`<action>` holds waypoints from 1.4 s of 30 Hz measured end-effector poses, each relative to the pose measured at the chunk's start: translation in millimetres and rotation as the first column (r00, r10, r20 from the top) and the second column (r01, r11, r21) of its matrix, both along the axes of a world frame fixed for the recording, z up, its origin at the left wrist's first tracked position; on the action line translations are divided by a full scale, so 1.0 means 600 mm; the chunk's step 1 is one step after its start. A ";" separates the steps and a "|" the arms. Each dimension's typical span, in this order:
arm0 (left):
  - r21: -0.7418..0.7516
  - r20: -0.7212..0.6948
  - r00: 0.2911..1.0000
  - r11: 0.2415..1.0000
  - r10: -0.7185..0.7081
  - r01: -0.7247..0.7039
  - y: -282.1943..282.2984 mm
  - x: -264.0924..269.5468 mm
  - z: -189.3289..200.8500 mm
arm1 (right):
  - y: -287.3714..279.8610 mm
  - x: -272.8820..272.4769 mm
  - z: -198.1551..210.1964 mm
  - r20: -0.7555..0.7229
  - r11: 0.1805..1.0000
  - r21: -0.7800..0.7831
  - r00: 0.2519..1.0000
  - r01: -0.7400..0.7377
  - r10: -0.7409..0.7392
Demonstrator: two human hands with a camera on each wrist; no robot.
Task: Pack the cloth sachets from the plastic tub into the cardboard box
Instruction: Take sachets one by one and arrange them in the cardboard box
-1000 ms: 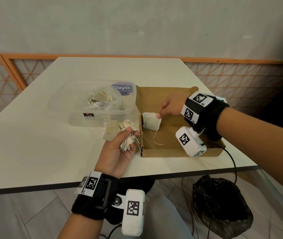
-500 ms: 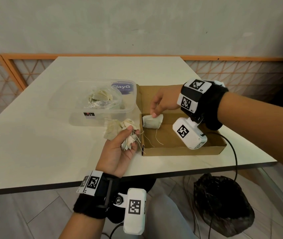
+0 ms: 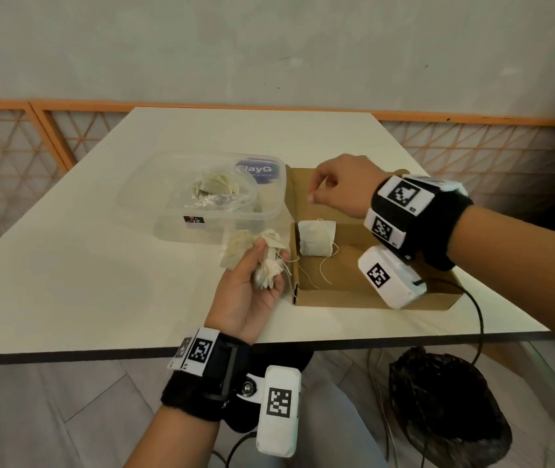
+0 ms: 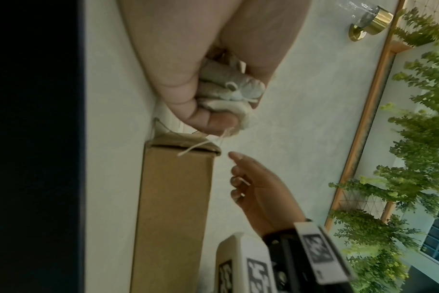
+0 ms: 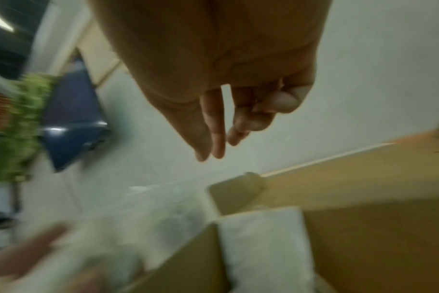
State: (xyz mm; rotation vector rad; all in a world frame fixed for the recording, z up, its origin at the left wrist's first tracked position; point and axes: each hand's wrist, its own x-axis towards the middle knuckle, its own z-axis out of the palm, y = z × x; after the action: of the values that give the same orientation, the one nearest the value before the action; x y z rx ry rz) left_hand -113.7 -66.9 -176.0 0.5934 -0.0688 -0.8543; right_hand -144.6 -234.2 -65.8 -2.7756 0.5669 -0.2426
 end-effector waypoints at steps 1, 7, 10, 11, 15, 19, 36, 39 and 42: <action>-0.004 -0.009 1.000 1.000 -0.005 0.005 0.001 0.001 0.000 | 0.014 -0.005 0.000 0.030 0.998 0.018 0.998 -0.052 0.052; 0.085 0.189 0.979 0.992 0.079 -0.096 -0.002 -0.007 -0.006 | 0.107 -0.004 -0.029 -0.076 0.952 0.126 0.954 -0.280 0.291; 0.099 0.250 0.964 0.988 0.092 -0.120 -0.005 -0.016 -0.002 | 0.116 0.011 -0.042 -0.065 0.957 0.090 0.957 -0.277 0.283; 0.096 0.238 0.967 0.989 0.088 -0.114 -0.004 -0.016 0.001 | 0.112 0.012 -0.040 -0.019 0.953 0.159 0.964 -0.260 0.266; 0.068 0.100 0.992 0.995 0.072 -0.079 -0.002 -0.005 0.002 | 0.084 0.008 -0.021 0.119 0.927 0.324 0.980 -0.192 0.161; 0.069 0.032 0.997 0.995 0.074 -0.076 -0.001 0.001 0.001 | 0.052 0.007 -0.007 0.283 0.884 0.427 0.957 -0.187 0.066; 0.301 0.363 0.924 0.954 -0.116 0.001 -0.062 0.016 0.118 | -0.051 -0.072 0.017 0.271 0.676 0.693 0.959 -0.250 0.077; 0.392 0.479 0.865 0.918 -0.147 -0.061 -0.085 0.013 0.126 | -0.060 -0.076 0.014 0.240 0.670 0.706 0.968 -0.230 0.079; 0.404 0.516 0.839 0.913 -0.173 -0.061 -0.095 0.018 0.130 | -0.065 -0.074 0.015 0.229 0.688 0.694 0.971 -0.211 0.067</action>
State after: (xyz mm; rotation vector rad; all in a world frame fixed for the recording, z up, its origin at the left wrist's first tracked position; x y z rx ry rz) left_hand -102.8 -123.9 -98.1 1.2298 -0.4395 -0.7368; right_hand -188.9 -273.3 -57.0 -1.9817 0.2994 -0.1893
